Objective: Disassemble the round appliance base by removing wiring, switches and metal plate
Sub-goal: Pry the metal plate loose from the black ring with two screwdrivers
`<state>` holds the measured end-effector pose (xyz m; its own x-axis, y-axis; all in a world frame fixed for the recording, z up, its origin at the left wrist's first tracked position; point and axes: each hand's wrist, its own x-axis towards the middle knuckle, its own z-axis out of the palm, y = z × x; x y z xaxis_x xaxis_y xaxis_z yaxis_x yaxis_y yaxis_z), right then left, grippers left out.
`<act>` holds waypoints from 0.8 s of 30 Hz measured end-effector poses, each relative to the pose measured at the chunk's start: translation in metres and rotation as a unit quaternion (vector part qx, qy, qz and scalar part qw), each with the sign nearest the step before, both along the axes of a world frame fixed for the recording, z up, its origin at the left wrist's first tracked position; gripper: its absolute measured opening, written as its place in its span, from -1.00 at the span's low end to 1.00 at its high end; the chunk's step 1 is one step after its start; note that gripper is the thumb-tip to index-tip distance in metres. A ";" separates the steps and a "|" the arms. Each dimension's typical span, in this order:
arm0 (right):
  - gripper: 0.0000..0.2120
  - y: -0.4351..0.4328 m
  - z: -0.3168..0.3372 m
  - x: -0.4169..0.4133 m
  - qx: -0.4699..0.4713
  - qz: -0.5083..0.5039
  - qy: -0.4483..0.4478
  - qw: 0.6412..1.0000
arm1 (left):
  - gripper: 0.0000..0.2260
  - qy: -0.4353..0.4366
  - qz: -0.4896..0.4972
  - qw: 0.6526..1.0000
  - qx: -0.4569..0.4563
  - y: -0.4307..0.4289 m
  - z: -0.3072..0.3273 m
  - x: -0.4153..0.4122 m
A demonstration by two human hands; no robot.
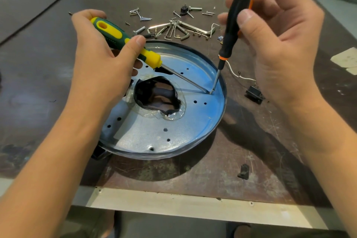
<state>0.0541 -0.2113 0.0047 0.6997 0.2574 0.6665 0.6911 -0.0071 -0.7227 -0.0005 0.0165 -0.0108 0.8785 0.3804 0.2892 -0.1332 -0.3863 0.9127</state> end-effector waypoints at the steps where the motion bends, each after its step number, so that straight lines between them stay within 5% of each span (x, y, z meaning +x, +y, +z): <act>1: -0.65 0.001 0.002 -0.002 0.032 0.009 0.028 0.999 | -0.61 0.000 0.001 1.000 -0.001 0.000 0.000 0.000; 4: -0.78 -0.004 0.014 0.003 0.205 0.030 0.160 0.965 | -0.61 0.001 -0.002 1.000 -0.003 -0.001 0.001 0.000; 6: -0.83 -0.013 0.023 0.010 0.215 0.024 0.211 0.953 | -0.61 0.002 -0.003 1.000 -0.004 -0.002 0.001 0.000; 8: -0.85 -0.021 0.027 0.011 0.107 0.001 0.195 0.975 | -0.61 0.003 -0.003 1.000 -0.002 -0.001 0.001 -0.001; 10: -0.88 -0.023 0.027 0.003 -0.111 -0.037 0.113 0.987 | -0.61 0.003 -0.003 1.000 -0.003 0.000 0.001 -0.001; 13: -0.91 -0.014 0.022 -0.004 -0.404 -0.056 0.055 0.911 | -0.61 0.001 -0.002 1.000 -0.008 0.000 0.001 -0.001; 19: -0.76 -0.001 0.012 -0.007 -0.587 -0.164 0.065 0.790 | -0.61 -0.002 -0.002 1.000 -0.009 0.000 -0.001 0.000; 24: -0.85 0.010 0.007 -0.014 -0.604 -0.198 0.073 0.768 | -0.60 0.006 -0.006 1.000 -0.013 0.001 -0.001 0.002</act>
